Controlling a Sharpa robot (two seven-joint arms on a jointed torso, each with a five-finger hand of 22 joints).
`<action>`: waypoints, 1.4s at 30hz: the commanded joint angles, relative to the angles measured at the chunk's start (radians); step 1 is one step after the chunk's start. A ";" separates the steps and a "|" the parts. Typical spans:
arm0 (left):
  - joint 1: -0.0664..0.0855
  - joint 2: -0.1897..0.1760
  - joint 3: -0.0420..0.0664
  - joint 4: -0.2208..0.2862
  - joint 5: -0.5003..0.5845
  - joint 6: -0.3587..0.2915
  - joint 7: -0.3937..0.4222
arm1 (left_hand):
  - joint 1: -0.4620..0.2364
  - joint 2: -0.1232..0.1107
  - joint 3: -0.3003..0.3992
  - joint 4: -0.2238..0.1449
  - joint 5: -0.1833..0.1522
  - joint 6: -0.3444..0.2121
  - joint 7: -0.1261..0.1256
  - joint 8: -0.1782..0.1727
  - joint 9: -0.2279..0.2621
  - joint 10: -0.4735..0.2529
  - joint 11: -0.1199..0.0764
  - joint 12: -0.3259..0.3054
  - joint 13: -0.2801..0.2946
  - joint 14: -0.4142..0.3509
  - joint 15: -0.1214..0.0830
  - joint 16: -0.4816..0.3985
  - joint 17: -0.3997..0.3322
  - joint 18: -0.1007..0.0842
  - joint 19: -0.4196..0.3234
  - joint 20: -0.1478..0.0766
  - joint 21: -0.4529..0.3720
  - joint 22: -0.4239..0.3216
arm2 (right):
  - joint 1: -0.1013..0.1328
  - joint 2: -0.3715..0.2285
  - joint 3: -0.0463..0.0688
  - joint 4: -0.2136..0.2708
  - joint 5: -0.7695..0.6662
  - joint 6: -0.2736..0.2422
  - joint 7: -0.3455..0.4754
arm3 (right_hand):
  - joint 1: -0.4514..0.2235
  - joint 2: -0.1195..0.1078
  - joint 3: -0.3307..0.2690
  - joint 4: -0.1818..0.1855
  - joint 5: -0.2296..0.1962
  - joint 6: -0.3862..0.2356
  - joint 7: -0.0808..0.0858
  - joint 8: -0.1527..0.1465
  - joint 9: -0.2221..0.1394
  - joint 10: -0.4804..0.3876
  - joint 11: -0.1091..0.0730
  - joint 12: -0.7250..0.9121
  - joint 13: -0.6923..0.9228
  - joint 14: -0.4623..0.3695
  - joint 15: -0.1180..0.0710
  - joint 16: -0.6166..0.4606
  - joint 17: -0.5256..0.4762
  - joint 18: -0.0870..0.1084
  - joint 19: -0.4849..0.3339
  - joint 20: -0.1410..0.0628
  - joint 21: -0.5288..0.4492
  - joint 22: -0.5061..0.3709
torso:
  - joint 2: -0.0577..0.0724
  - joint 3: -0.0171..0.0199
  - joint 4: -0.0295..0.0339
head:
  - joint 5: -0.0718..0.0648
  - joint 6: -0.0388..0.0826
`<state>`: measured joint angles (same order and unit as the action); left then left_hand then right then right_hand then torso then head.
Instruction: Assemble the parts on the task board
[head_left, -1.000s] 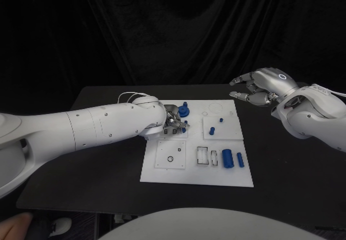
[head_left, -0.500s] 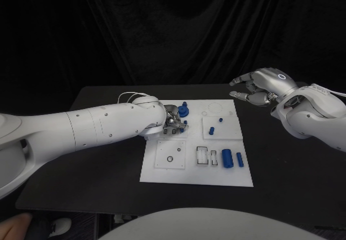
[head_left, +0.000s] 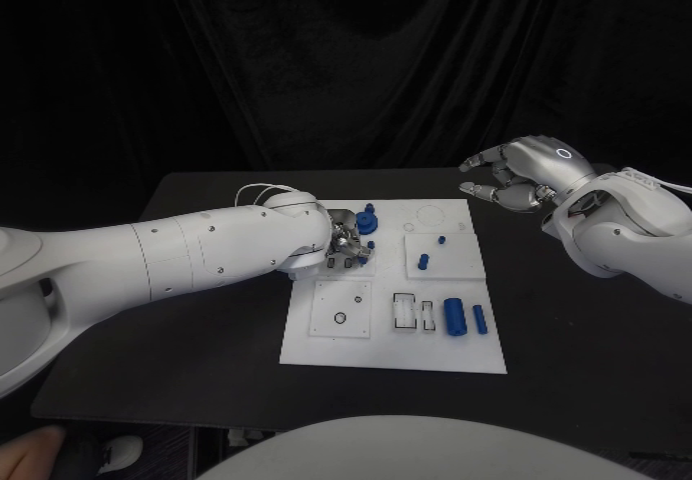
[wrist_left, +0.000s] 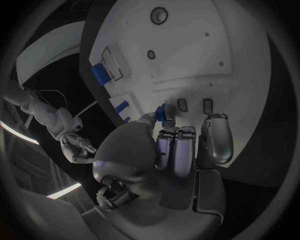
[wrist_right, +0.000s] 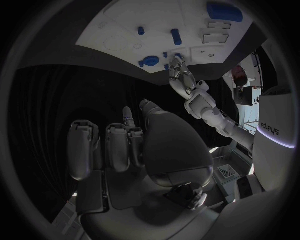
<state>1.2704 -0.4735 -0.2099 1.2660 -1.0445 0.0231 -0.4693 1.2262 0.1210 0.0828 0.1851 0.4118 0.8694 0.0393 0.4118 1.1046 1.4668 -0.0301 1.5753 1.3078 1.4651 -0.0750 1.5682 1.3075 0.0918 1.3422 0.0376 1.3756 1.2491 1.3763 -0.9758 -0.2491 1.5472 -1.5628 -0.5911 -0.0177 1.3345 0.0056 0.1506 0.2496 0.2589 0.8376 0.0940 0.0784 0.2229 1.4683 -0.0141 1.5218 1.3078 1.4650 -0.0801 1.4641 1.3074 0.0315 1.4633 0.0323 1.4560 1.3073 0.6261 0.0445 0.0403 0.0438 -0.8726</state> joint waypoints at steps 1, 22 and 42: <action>-0.005 -0.003 -0.002 0.002 0.001 0.011 0.012 | -0.003 -0.019 0.035 -0.006 0.015 0.013 -0.003 -0.009 0.008 0.104 -0.001 -0.004 0.263 0.106 -0.003 0.003 0.263 -0.008 -0.002 -0.002 -0.007 0.001 | -0.002 -0.002 0.001 0.002 -0.002 0.004 -0.019 | -0.003 0.009 0.004 0.000 0.007 0.007 0.000 -0.005 -0.002 0.053 0.007 -0.006 0.190 0.073 0.009 0.002 0.095 -0.002 0.056 0.007 -0.003 0.225 | 0.000 0.0002 0.0005 | -0.001 0.000; -0.005 -0.042 -0.002 0.029 0.001 -0.008 0.012 | -0.040 -0.080 0.192 -0.024 0.041 0.033 -0.002 -0.041 0.051 0.104 -0.001 -0.004 0.263 0.106 -0.003 0.003 0.263 -0.006 -0.004 -0.002 -0.018 0.004 | -0.004 -0.007 0.001 0.003 -0.002 0.015 -0.024 | -0.005 0.012 0.006 0.002 0.009 0.008 0.000 -0.005 -0.003 0.052 0.008 -0.007 0.189 0.073 0.009 0.002 0.094 -0.002 0.055 0.007 -0.005 0.224 | 0.000 -0.0004 0.0005 | 0.005 0.000; -0.005 -0.082 -0.002 0.053 0.001 -0.012 0.001 | -0.049 -0.085 0.207 -0.023 0.031 0.036 -0.002 -0.044 0.057 0.104 -0.001 -0.004 0.263 0.106 -0.003 0.003 0.263 -0.007 -0.003 -0.002 -0.018 0.006 | -0.007 -0.010 0.001 0.004 -0.002 0.024 -0.022 | -0.005 0.013 0.008 0.002 0.011 0.009 0.000 -0.005 -0.003 0.050 0.008 -0.009 0.186 0.073 0.009 0.002 0.095 -0.002 0.055 0.007 -0.004 0.224 | 0.001 -0.0015 0.0029 | 0.016 0.000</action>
<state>1.2677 -0.5558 -0.2128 1.3164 -1.0448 0.0156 -0.4684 1.1770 0.0412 0.2756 0.1679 0.4459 0.9029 0.0384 0.3715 1.1598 1.4669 -0.0300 1.5752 1.3080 1.4651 -0.0749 1.5682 1.3075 0.0918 1.3421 0.0377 1.3615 1.2542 1.3711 -0.9852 -0.2491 1.5501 -1.5627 -0.5736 -0.0249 1.3304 0.0093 0.1534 0.2524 0.2666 0.8376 0.0941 0.0784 0.2212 1.4683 -0.0141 1.5151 1.3080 1.4650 -0.0802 1.4640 1.3074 0.0315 1.4633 0.0323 1.4560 1.3081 0.6267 0.0429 0.0424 0.0604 -0.8726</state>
